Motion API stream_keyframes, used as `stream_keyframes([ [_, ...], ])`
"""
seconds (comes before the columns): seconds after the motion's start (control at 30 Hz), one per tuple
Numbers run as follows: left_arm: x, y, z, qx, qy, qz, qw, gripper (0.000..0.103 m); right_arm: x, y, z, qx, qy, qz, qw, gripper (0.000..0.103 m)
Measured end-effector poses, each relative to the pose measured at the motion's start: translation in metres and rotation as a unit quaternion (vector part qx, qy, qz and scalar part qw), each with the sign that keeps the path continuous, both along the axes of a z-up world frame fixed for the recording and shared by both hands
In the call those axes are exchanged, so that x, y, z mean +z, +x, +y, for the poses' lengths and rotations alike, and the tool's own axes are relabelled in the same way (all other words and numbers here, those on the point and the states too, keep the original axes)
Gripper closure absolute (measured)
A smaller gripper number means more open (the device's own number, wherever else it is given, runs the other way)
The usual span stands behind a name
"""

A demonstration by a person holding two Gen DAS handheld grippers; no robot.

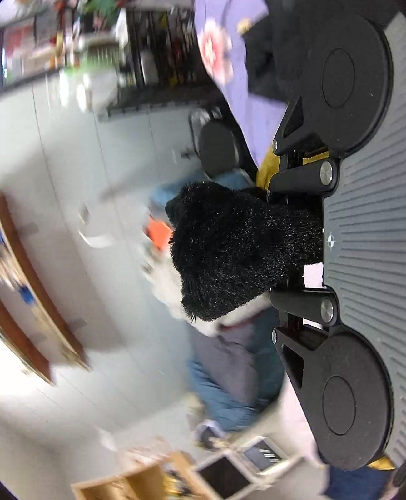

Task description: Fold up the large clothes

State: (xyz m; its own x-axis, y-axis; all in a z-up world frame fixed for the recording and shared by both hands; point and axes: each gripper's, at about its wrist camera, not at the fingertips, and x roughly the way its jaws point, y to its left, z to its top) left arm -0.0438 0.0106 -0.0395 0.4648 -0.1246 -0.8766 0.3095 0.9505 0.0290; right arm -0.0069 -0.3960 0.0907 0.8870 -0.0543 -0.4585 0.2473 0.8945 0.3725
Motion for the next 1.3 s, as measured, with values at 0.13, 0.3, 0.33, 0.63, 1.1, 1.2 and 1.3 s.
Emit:
stream_keyframes([
  [0.13, -0.002, -0.004, 0.010, 0.000, -0.015, -0.009, 0.9999, 0.000, -0.022, 0.050, 0.080, 0.079, -0.026, 0.038, 0.996, 0.077],
  [0.3, -0.011, -0.004, 0.031, 0.015, -0.006, 0.004, 0.9999, 0.000, -0.050, 0.102, 0.186, 0.171, -0.065, 0.068, 0.981, 0.078],
  [0.33, -0.012, -0.003, 0.037, 0.024, -0.008, 0.007, 0.9997, 0.000, -0.056, 0.110, 0.204, 0.179, -0.071, 0.071, 0.979, 0.078],
  [0.63, -0.024, 0.007, 0.074, 0.074, -0.011, 0.029, 0.9967, 0.000, -0.119, 0.132, 0.340, 0.264, -0.175, 0.125, 0.940, 0.047],
  [1.1, -0.043, 0.018, 0.091, 0.092, -0.019, 0.065, 0.9934, 0.000, -0.176, 0.076, 0.368, 0.378, -0.220, 0.220, 0.872, 0.001],
  [1.2, -0.042, 0.021, 0.095, 0.096, -0.016, 0.060, 0.9935, 0.000, -0.173, 0.065, 0.354, 0.375, -0.204, 0.238, 0.872, 0.001],
  [1.3, -0.037, 0.028, 0.104, 0.111, -0.027, 0.048, 0.9924, 0.000, -0.169, 0.051, 0.332, 0.343, -0.190, 0.246, 0.886, 0.001],
])
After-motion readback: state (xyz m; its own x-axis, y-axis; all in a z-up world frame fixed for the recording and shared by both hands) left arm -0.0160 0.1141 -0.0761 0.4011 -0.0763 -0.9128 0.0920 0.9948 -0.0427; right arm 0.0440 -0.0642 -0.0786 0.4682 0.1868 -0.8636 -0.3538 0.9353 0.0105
